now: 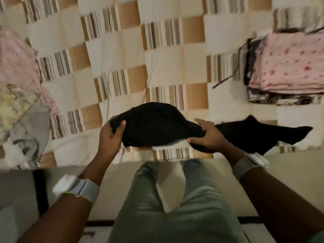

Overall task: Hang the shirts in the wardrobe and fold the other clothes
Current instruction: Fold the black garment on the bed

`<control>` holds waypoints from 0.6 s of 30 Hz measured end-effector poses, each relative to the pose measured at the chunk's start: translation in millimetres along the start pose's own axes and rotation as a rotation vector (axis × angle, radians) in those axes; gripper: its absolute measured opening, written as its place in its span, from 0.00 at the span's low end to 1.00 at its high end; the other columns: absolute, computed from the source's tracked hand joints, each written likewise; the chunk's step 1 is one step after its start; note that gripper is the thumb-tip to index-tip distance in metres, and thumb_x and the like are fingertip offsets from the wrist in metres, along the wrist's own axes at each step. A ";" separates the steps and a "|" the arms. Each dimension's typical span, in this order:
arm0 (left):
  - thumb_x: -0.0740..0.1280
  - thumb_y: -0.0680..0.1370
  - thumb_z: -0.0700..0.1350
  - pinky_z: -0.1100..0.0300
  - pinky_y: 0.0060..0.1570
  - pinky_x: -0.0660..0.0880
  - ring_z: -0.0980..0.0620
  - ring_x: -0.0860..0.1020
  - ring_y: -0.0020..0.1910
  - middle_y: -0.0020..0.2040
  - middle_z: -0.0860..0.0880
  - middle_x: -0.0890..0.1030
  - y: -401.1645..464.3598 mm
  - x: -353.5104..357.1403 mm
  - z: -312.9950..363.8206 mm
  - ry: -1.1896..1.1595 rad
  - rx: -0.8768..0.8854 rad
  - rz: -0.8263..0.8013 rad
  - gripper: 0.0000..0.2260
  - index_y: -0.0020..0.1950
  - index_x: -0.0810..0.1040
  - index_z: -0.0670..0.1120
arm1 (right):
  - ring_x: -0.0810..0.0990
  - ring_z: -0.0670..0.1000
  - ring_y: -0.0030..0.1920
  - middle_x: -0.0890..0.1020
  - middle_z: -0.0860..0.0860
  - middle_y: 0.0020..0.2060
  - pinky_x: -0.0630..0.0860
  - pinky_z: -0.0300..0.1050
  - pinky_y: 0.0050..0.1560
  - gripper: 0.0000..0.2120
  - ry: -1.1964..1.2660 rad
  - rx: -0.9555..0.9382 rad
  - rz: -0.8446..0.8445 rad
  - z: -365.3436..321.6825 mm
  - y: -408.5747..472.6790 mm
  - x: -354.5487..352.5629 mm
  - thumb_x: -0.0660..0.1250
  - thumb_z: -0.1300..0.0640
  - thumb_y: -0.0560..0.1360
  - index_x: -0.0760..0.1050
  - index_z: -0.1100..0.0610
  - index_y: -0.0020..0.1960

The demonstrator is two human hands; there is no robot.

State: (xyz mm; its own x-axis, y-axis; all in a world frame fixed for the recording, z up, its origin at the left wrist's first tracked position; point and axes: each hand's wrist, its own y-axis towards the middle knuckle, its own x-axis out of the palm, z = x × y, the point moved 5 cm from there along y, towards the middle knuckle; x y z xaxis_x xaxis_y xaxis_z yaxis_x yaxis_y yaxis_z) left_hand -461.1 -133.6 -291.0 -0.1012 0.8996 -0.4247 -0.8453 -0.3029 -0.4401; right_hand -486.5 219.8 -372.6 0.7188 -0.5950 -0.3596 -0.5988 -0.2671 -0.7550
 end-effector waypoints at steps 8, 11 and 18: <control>0.64 0.77 0.47 0.66 0.45 0.75 0.62 0.80 0.43 0.40 0.64 0.82 -8.9 8.3 -45.2 -0.107 0.007 0.113 0.10 0.48 0.82 0.60 | 0.63 0.46 0.78 0.63 0.43 0.80 0.60 0.43 0.76 0.50 0.064 -0.217 -0.006 -34.1 106.1 51.3 0.77 0.33 0.68 0.55 0.42 0.82; 0.61 0.75 0.40 0.69 0.45 0.73 0.66 0.77 0.43 0.40 0.66 0.80 1.9 3.6 -54.2 -0.088 0.110 0.088 0.07 0.47 0.78 0.43 | 0.73 0.37 0.66 0.73 0.39 0.72 0.67 0.31 0.65 0.46 0.192 -0.246 -0.130 -60.2 133.0 67.3 0.80 0.37 0.67 0.61 0.39 0.79; 0.61 0.73 0.43 0.61 0.48 0.74 0.63 0.78 0.43 0.39 0.65 0.81 35.7 -64.8 -91.1 -0.249 0.083 0.301 0.17 0.41 0.84 0.64 | 0.84 0.48 0.49 0.85 0.50 0.46 0.81 0.47 0.51 0.06 -0.064 -0.258 -0.396 -80.6 148.9 51.4 0.75 0.55 0.75 0.83 0.54 0.52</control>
State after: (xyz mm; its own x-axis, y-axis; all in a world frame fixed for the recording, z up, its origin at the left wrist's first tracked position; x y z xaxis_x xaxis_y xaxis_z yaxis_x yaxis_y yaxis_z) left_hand -436.9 -231.3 -351.3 -0.4666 0.8263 -0.3155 -0.7968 -0.5475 -0.2556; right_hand -567.2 88.4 -459.4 0.9248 -0.3638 -0.1114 -0.3372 -0.6482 -0.6827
